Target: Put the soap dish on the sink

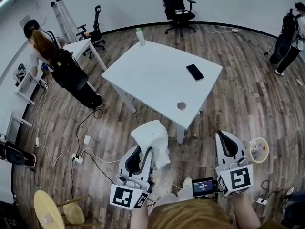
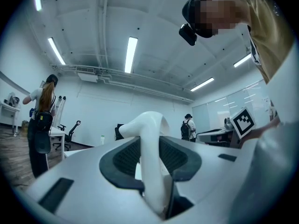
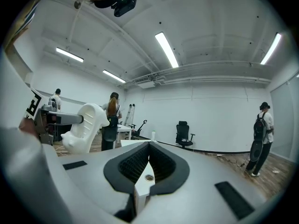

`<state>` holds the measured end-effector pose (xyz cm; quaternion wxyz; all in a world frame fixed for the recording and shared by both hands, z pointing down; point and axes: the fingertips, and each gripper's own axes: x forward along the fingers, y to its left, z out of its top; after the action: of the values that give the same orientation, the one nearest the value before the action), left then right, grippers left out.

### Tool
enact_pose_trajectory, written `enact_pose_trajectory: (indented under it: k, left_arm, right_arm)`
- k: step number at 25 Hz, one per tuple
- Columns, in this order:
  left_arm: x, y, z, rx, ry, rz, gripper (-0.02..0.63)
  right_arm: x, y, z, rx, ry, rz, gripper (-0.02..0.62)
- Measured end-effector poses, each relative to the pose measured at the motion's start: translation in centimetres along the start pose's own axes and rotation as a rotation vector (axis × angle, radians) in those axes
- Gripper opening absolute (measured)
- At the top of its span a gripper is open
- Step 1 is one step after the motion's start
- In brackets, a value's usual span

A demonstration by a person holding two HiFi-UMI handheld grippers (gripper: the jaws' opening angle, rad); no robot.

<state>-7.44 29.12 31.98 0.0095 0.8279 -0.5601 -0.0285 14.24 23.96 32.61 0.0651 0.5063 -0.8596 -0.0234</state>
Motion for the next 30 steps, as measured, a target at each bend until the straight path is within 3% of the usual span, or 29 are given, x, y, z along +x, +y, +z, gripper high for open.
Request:
enact_pose_trajectory:
  k: [9,30]
  left_arm:
    - [3.0,1.7,-0.5,-0.001,0.003,0.005,0.129]
    - [14.6,11.8,-1.3,-0.033,0.005,-0.086,0.129]
  right_arm:
    - [3.0,-2.0,-0.5,0.014,0.000,-0.019,0.007]
    - [16.1,-3.6,0.0,-0.008,0.046,-0.095,0.007]
